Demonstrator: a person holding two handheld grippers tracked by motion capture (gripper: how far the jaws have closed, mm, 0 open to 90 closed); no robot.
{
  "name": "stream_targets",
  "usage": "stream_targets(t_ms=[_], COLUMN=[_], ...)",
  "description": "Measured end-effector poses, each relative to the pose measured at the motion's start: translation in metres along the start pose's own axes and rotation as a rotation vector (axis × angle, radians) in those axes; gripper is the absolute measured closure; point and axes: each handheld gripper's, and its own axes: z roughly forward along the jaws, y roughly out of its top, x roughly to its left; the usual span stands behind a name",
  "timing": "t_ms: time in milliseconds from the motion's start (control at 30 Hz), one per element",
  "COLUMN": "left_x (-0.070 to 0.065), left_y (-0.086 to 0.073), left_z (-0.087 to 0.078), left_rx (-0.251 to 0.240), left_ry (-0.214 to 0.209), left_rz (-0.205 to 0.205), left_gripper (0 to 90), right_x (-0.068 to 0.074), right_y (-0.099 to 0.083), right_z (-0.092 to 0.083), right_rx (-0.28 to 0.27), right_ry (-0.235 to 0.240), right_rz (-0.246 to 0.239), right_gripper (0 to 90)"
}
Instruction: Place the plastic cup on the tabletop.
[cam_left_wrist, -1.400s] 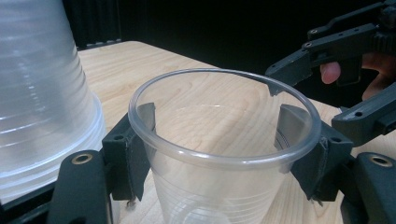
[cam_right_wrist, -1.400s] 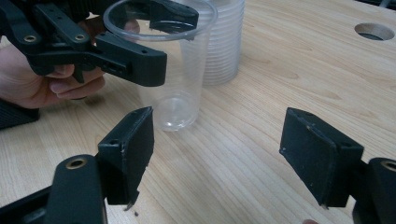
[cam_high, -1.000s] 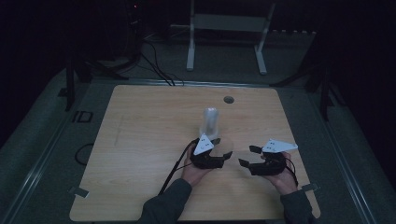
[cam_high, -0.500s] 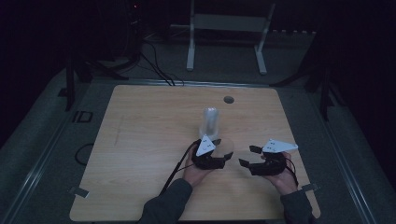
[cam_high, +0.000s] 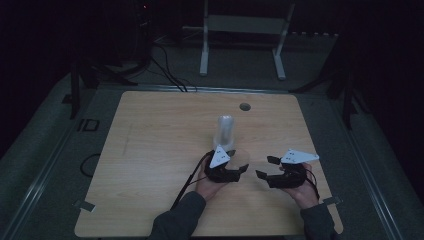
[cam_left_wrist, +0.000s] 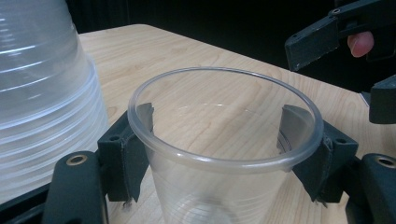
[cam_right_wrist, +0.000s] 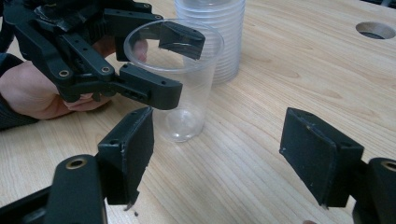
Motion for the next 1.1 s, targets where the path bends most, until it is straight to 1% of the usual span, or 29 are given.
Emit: stream_targets(t_ms=[300, 433, 567, 633, 700, 767, 833, 1100], left_x=[0.001, 0.002, 0.002, 0.002, 0.003, 0.004, 0.005, 0.007], left_y=[-0.001, -0.001, -0.001, -0.002, -0.001, -0.002, -0.002, -0.005], left_z=[0.0, -0.001, -0.002, -0.002, -0.002, -0.003, -0.004, -0.011], left_rx=[0.023, 0.031, 0.037, 0.04, 0.043, 0.048, 0.057, 0.064], left_ry=[-0.002, 0.001, 0.005, 0.008, 0.004, -0.001, -0.004, -0.014], left_rz=[-0.016, -0.029, -0.032, -0.036, -0.048, -0.058, -0.054, -0.055], left_gripper=[25.9, 24.2, 23.7, 22.6, 19.2, 18.4, 17.4, 14.9], right_x=[0.0, 0.0, 0.0, 0.0, 0.0, 0.0, 0.0, 0.0], right_y=[0.0, 0.0, 0.0, 0.0, 0.0, 0.0, 0.0, 0.0], right_z=[0.0, -0.001, -0.001, 0.0, -0.001, -0.001, -0.001, -0.001], right_rx=[0.0, 0.0, -0.001, 0.0, 0.0, 0.0, -0.001, -0.002], right_ry=[0.0, 0.0, 0.0, 0.001, 0.001, 0.001, 0.002, 0.003], right_rz=[-0.001, 0.0, -0.002, -0.003, -0.002, -0.001, -0.001, 0.002], right_gripper=[25.8, 25.8, 25.8, 25.8, 25.8, 25.8, 25.8, 25.8])
